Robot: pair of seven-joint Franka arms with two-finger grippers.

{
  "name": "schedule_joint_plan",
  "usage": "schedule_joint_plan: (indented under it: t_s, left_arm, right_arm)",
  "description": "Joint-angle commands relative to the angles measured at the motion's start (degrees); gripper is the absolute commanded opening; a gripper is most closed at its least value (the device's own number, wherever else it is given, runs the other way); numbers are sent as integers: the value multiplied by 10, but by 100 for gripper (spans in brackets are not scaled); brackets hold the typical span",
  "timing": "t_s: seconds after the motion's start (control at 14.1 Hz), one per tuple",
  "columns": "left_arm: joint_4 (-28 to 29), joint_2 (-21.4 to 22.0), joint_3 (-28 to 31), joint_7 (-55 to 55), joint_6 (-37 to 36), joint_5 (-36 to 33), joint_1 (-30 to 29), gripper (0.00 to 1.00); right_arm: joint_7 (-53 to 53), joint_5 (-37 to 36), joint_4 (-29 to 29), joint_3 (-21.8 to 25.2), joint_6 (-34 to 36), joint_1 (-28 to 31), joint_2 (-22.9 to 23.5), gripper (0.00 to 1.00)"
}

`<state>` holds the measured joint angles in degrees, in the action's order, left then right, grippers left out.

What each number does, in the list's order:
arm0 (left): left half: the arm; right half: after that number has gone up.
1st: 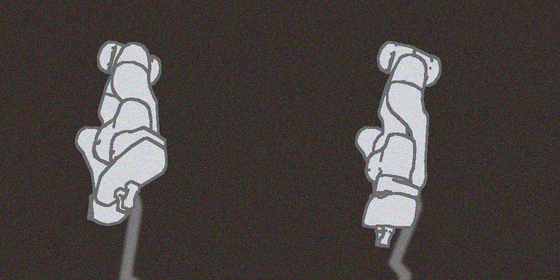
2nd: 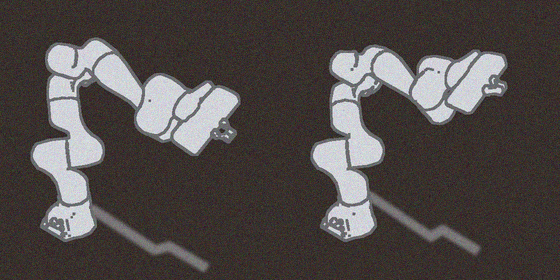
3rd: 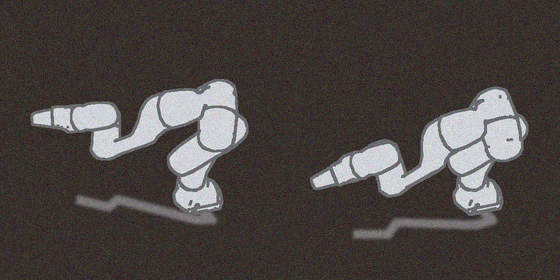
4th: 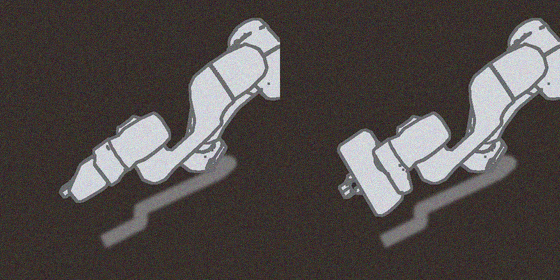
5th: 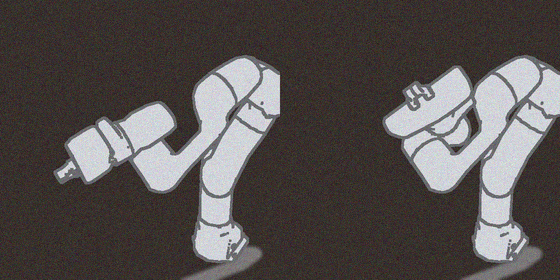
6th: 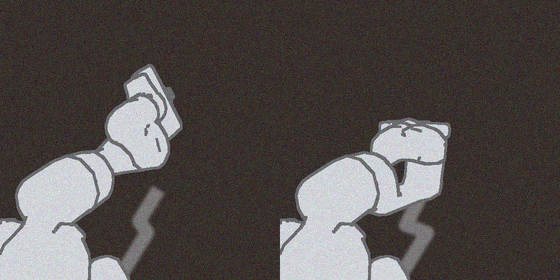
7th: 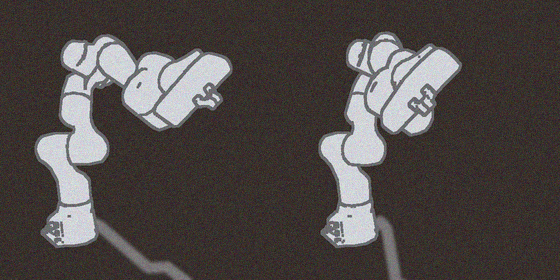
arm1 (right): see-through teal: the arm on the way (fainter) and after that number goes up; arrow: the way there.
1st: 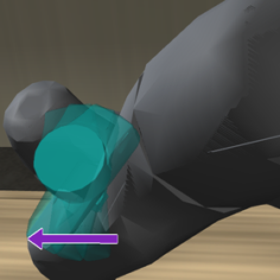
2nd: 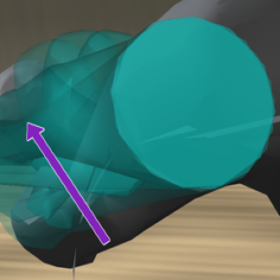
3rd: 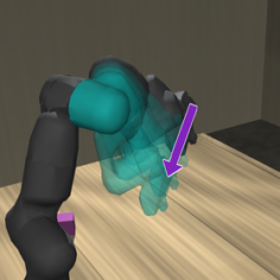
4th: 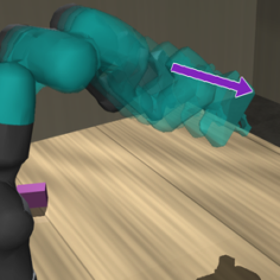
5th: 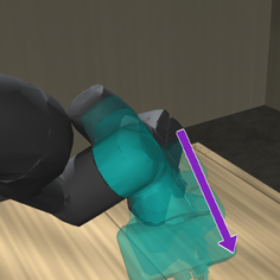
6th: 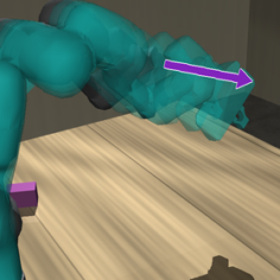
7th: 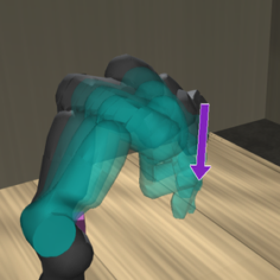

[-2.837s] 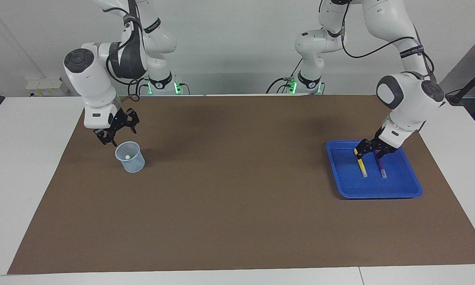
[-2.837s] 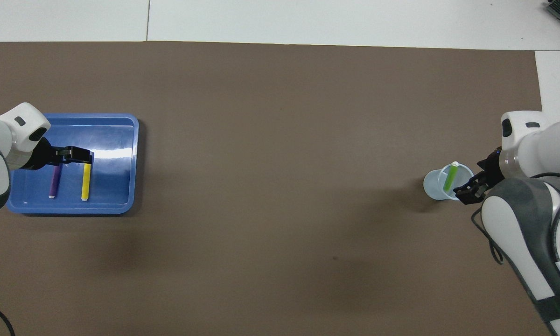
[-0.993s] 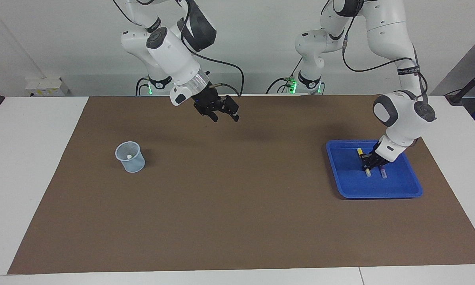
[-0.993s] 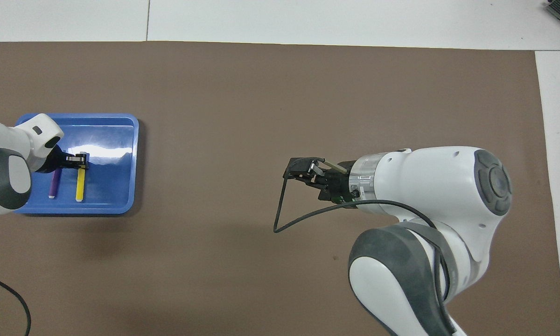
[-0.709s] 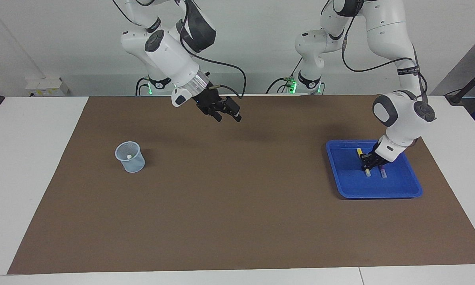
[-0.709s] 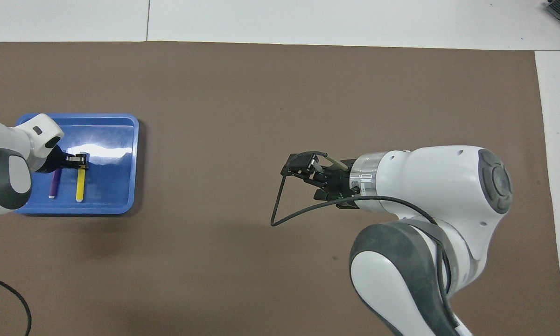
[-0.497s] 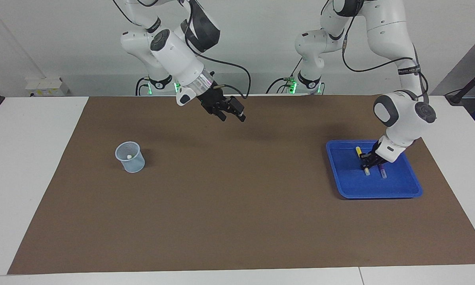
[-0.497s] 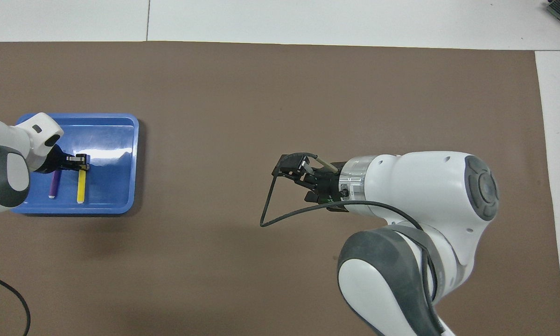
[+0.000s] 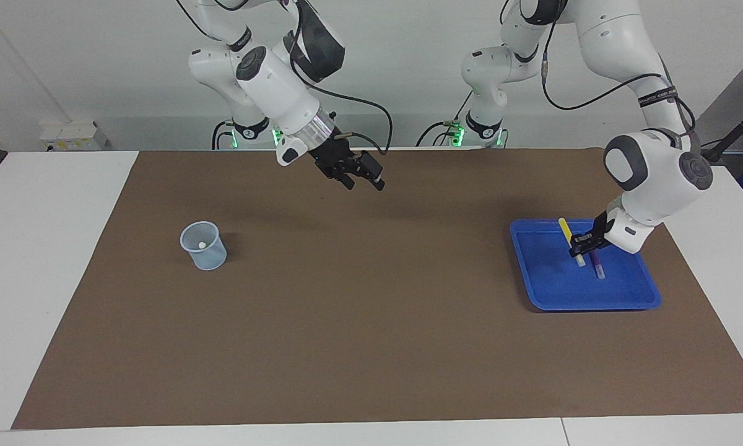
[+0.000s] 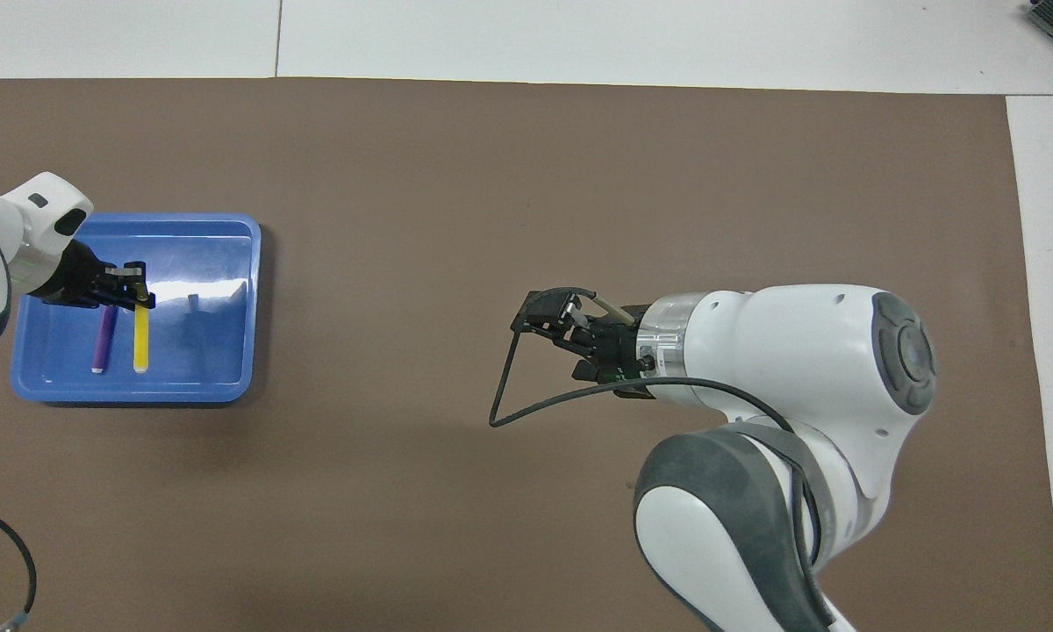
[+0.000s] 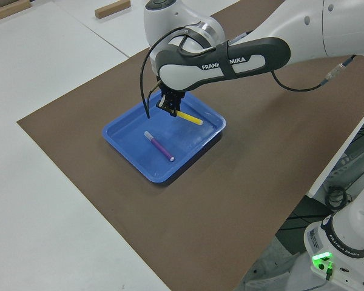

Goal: Transfer and insert pens with both arms
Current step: 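Grasp the yellow pen with the left gripper while the right gripper returns, then lift the yellow pen with the left gripper toward the right gripper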

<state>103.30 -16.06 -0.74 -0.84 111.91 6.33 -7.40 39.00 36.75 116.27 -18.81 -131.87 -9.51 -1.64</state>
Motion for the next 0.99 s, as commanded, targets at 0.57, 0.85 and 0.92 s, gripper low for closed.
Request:
schedule_joint_plan:
  t_s: [0.57, 0.85, 0.92]
  left_arm:
    - [-62, 89, -8, 392, -130, 113, 33, 0]
    - [-45, 126, -8, 520, -140, 192, 32, 0]
    - [-39, 135, -8, 553, -139, 211, 33, 0]
  right_arm:
    - [2, 12, 4, -1, -12, 0, 1, 100]
    - [1, 12, 4, -1, -11, 0, 1, 100]
    - [1, 12, 4, -1, -11, 0, 1, 100]
